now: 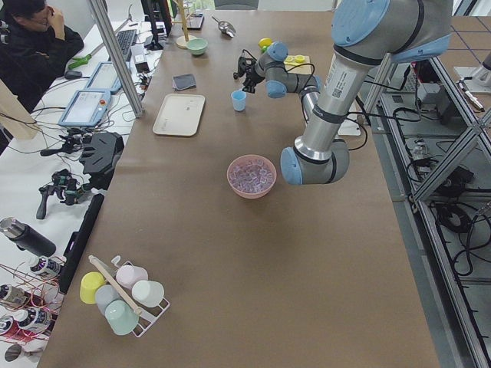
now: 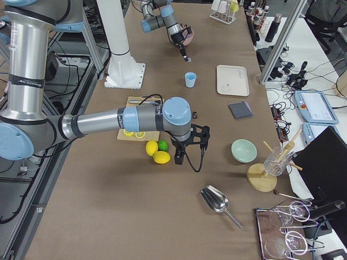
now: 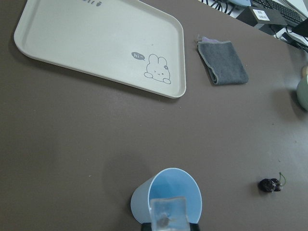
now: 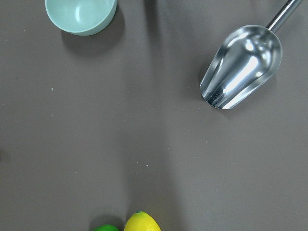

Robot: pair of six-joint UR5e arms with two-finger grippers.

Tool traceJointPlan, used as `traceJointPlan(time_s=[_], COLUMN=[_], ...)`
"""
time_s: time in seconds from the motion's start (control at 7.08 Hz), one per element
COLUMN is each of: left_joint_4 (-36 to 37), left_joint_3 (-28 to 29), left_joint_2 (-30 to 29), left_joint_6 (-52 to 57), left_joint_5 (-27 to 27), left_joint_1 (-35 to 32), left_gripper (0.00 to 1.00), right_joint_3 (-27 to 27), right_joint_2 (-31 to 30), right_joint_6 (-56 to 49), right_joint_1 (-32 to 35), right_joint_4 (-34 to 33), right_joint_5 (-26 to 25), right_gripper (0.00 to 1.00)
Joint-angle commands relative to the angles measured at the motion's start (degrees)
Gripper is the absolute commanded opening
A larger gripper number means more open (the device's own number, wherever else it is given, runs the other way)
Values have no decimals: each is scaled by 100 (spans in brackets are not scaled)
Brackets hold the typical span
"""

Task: Put ice and cherries in cup
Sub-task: 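Carry the ice cube with the left gripper over the light-blue cup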

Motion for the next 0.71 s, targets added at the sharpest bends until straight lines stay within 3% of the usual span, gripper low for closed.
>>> traceJointPlan(time_s=[0.0,0.28,0.57], left_joint_4=[-2,-220,-371], left_joint_3=[606,1125,1268], left_joint_2=[-478,-753,-753], left_joint_6=[-105,-97,-88], left_joint_5=[345,425,416], left_joint_1=[128,93,119], left_gripper=[0,0,0], right_joint_3=[-2,-19,-20], right_joint_2=[-4,-4,-22], right_joint_6=[-3,6,-3], right_joint_1=[-6,-6,-6], right_joint_4=[0,0,0], right_joint_5=[-2,-2,6], right_gripper=[100,100,100])
